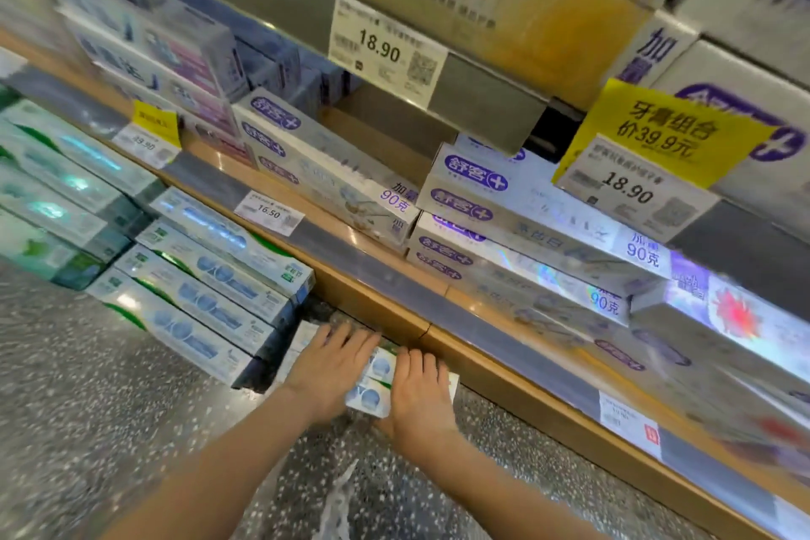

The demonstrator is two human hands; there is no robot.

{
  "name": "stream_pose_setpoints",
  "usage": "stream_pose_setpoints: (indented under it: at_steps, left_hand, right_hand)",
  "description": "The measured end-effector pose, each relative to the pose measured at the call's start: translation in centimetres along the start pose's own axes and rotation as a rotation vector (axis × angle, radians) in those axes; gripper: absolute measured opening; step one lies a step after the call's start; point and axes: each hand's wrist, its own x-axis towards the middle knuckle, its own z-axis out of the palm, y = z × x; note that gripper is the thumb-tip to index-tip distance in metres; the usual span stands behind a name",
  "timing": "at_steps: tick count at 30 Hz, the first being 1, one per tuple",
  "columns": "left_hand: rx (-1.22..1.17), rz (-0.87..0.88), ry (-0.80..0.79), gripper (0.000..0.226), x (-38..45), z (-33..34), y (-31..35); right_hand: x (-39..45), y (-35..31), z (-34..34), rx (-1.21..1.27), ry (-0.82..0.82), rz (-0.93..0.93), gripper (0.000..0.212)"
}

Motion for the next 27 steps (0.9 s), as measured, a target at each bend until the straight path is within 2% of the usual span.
stream_pose_setpoints:
  at_steps: [1, 4, 7, 8, 10, 12, 15, 18, 22, 25, 27]
  left_hand:
    - [-0.009, -0.011, 0.034, 0.079, -1.0, -1.2, 0.4]
    - [-0.115, -0.053, -0.056, 0.085, -4.7, -7.0, 1.6]
    - [-0.104, -0.083, -0.088, 0.072, -9.1, -14.5, 2.1]
    - [-0.122, -0.116, -0.052, 0.071, -10.6, -17.1, 2.1]
    - [-0.171, -0.14, -0.023, 0.083, -13.7, -22.9, 1.5]
    - [-0.19, -0.174, 0.071, 0.09, -17.1, -28.2, 0.6]
    - [-0.159, -0.272, 0.114, 0.094, -21.7, -38.4, -1.2]
    - [-0.186, -0.375, 0.166, 0.086, -27.1, -48.5, -2.2]
    - [-0.182, -0.536, 0.355, 0.075, -34.4, -61.8, -1.9]
    - [-0.109, -0.687, 0.468, 0.083, -39.6, -71.6, -0.4]
    - [-0.077, -0.798, 0.523, 0.083, -42.7, -76.9, 0.7]
  right_hand:
    - [-1.0, 0.2, -1.9, -0.018, -0.025, -0.024, 0.098]
    - [-4.1, 0.2, -8.2, -0.087, -0.056, -0.111, 0.09]
    - [-7.8, -1.2, -15.6, -0.102, -0.078, -0.189, 0.08]
    - [-9.1, -1.8, -18.3, -0.116, -0.088, -0.216, 0.08]
    - [-11.4, -3.3, -24.2, -0.154, -0.073, -0.28, 0.084]
    - [-13.2, -5.0, -30.9, -0.21, 0.019, -0.358, 0.088]
    - [-16.0, -7.9, -41.5, -0.207, 0.133, -0.442, 0.093]
    - [-19.5, -10.5, -51.6, -0.13, 0.213, -0.56, 0.103]
    - [-23.5, -13.0, -64.9, -0.115, 0.463, -0.78, 0.099]
    - [-27.3, -14.8, -73.8, -0.137, 0.659, -0.88, 0.108]
    - [-30.0, -16.0, -78.6, -0.061, 0.795, -0.918, 0.112]
